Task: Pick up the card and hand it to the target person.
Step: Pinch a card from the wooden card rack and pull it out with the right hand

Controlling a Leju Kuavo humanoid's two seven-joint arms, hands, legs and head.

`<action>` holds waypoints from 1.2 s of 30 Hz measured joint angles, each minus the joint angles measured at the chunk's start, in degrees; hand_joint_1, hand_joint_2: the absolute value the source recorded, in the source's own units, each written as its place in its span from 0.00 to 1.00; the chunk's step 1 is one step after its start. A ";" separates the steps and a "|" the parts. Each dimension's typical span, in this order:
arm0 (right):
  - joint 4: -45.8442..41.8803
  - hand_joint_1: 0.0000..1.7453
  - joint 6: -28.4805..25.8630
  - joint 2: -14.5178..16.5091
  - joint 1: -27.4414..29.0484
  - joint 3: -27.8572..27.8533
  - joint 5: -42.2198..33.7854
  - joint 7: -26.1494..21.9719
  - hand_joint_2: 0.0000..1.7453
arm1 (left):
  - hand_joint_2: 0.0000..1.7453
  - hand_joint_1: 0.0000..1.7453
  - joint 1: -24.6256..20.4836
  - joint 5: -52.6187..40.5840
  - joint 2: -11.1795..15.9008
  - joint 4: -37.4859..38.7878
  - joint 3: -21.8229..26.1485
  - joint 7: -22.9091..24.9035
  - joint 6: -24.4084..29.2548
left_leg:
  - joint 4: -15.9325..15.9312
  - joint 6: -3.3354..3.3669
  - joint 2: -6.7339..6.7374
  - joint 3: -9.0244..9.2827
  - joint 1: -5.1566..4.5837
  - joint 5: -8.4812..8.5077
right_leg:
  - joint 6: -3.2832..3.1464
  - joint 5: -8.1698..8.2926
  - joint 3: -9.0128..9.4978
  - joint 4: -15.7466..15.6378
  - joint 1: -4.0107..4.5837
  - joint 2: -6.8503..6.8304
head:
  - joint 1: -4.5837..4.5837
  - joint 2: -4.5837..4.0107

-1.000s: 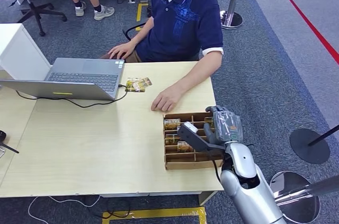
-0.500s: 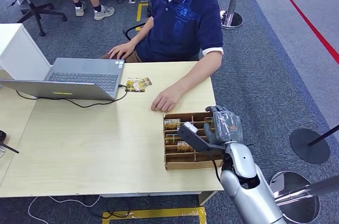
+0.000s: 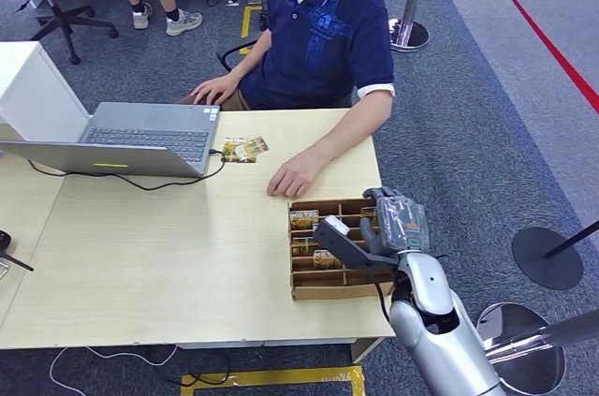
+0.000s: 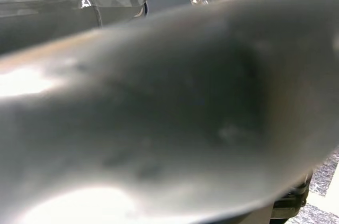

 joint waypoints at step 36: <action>-0.01 0.75 -0.01 0.00 0.35 -0.02 0.00 -0.13 1.00 | 0.00 0.00 0.02 0.00 -0.04 0.00 0.94 -0.03 -0.08 | 0.00 0.00 0.00 0.00 0.00 0.00 | -0.02 0.01 0.00 0.00 0.00 0.00 | 0.00 -0.01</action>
